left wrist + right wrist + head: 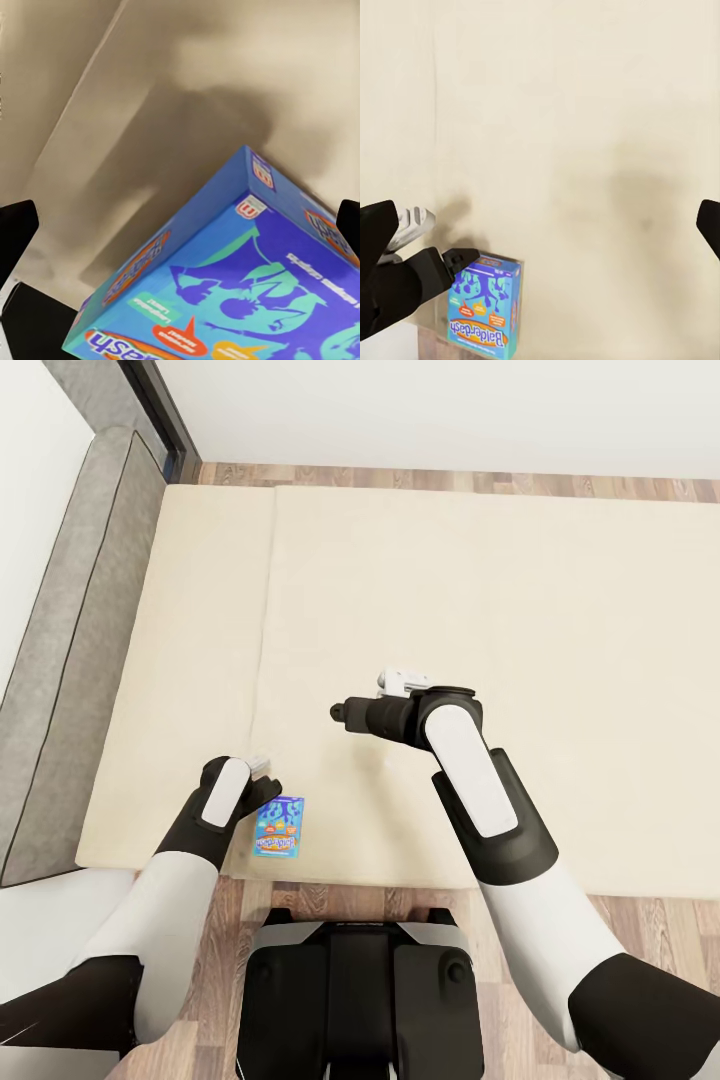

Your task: Put all the toys in the child's room - the three board games (two on the bed and one on the table), the two jigsaw puzzles on the table, and the tennis ball on the table - inside the toy box on the table in the child's room.

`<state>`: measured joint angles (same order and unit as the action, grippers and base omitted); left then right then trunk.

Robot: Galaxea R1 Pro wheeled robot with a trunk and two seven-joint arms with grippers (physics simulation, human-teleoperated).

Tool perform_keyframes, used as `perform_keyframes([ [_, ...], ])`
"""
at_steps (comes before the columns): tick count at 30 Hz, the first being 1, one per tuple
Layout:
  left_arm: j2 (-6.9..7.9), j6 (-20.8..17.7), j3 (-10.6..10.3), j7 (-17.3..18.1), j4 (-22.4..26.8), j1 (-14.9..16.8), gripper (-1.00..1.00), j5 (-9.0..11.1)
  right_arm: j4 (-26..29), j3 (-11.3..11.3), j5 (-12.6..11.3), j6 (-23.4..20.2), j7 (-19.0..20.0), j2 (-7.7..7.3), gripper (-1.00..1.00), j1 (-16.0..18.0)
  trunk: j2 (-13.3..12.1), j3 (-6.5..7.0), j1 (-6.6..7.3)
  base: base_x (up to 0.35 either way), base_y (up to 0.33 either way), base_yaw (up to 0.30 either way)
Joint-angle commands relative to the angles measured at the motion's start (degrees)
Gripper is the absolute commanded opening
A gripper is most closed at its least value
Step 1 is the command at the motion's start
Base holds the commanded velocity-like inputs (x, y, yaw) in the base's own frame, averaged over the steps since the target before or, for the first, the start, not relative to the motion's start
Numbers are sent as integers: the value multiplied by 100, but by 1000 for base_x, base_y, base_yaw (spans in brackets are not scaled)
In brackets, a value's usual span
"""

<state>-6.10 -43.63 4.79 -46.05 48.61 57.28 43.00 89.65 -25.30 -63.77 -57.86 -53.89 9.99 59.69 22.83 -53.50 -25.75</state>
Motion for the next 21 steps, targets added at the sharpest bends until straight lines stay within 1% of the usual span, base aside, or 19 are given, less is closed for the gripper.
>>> perform_keyframes([
  [1, -5, -10, 13, -79, 8, 2, 100, 63, 2, -2, -48, -24, -60, 1, 100, 27, 9, -7, -4, 0, 0, 0],
  [10, -21, -45, 21, -411, 8, 3, 100, 91, 0, -2, -48, -23, -60, 1, 100, 99, 9, -7, -4, 0, 0, 0],
  [21, -23, -24, 14, -448, 8, 2, 100, 92, 0, -2, -74, -24, -60, 1, 100, 104, 9, -7, -4, 0, 0, 0],
])
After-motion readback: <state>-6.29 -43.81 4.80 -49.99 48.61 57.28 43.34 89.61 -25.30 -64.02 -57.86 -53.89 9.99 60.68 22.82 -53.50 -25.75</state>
